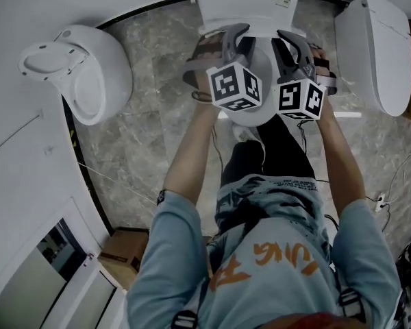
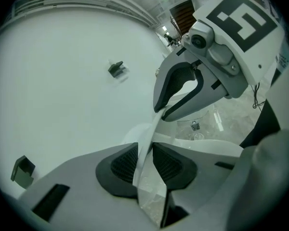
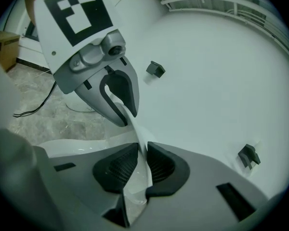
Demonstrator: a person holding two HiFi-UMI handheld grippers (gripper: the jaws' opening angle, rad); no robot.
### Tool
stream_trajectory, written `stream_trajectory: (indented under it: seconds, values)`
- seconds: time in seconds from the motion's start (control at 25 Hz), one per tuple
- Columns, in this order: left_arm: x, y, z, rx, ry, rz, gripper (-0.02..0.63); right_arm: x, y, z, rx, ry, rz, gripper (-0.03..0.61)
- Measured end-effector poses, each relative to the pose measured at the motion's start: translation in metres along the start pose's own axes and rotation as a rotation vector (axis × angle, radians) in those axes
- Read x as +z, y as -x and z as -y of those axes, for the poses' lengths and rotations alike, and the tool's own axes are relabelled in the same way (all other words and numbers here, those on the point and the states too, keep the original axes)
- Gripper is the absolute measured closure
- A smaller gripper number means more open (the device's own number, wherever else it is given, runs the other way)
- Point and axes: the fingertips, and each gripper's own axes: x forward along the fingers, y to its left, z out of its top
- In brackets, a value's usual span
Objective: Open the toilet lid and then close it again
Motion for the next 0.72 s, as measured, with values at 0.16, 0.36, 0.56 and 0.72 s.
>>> stream_trajectory:
  seconds: [0.16,0.36,0.56,0.72]
  values:
    - [0.005,-0.022,-0.031,-0.015,0.044,-0.011,0.491,0.004,-0.024,0.027,-0.001,0.022,0.043,0.503]
    - [0.011,-0.057,-0.067,-0.062,0.075,-0.001,0.489,0.001,-0.06,0.063,-0.023,0.017,0.09,0.5]
    - [0.017,-0.102,-0.098,-0.081,0.113,-0.021,0.482,-0.011,-0.1,0.099,-0.001,-0.039,0.115,0.495]
    - [0.018,-0.129,-0.12,-0.066,0.141,-0.025,0.472,-0.017,-0.128,0.12,0.001,-0.06,0.131,0.492]
